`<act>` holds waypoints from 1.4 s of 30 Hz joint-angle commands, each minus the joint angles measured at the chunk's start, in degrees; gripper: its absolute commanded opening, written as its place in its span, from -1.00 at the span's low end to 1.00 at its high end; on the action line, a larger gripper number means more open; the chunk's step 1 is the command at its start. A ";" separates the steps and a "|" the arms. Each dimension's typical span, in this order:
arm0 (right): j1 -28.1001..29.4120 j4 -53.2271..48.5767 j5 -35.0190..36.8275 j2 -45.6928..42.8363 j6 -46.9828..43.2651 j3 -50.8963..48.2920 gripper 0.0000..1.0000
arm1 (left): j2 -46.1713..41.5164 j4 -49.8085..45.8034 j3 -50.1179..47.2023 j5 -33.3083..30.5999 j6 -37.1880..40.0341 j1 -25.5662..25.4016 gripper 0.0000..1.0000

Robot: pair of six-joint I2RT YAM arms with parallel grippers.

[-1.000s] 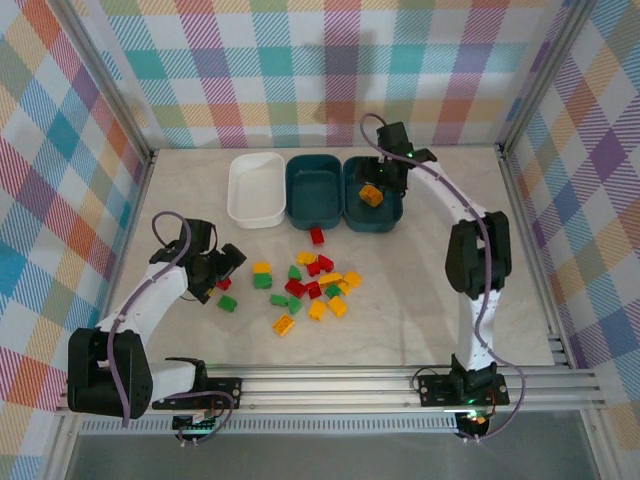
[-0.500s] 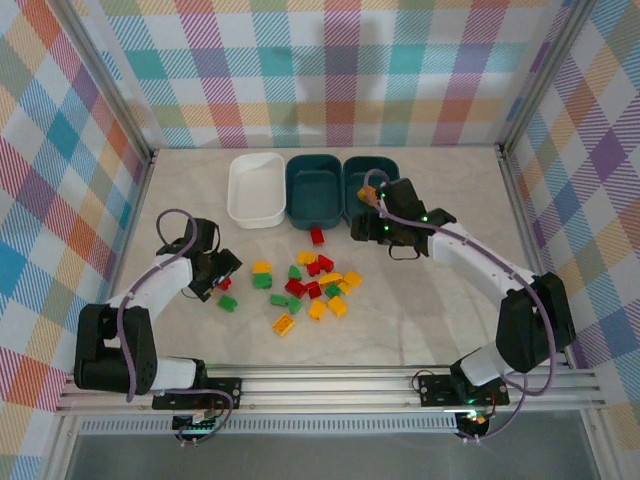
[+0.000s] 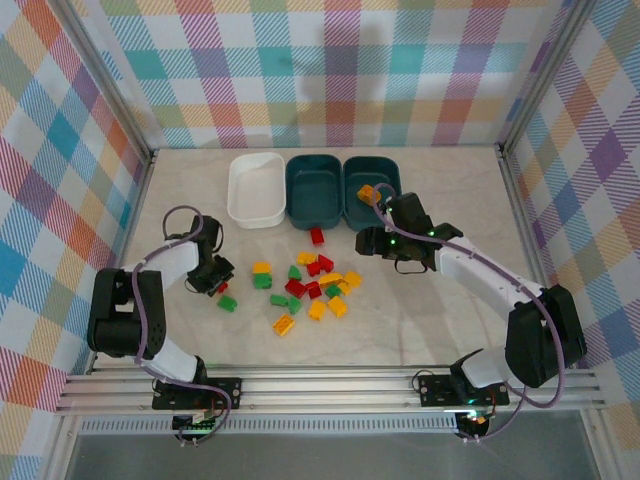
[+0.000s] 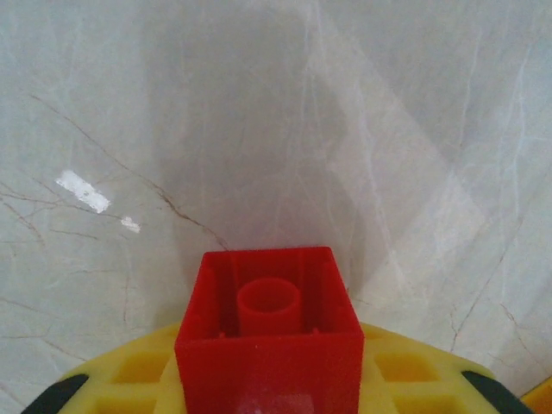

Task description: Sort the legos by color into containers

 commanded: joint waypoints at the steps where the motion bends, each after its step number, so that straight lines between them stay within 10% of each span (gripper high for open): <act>1: -0.12 1.16 -1.35 1.14 -0.78 2.34 0.42 | 1.62 5.48 2.98 2.95 1.26 0.35 -0.54; 11: -0.13 3.02 -0.83 7.62 -0.79 7.94 0.39 | -0.12 -1.03 20.86 5.75 1.55 -1.61 -0.52; 29: 2.20 1.03 -2.46 15.37 -0.42 16.46 0.39 | 43.09 -7.80 72.22 15.04 11.10 -3.77 -0.31; 35: 5.58 -1.50 -1.13 16.92 -1.79 18.29 0.43 | 44.21 -9.20 77.20 16.19 11.83 -3.88 0.63; 42: 13.63 -3.66 3.76 16.66 -0.31 20.53 0.45 | 29.31 -5.72 66.26 14.79 11.93 -3.90 0.80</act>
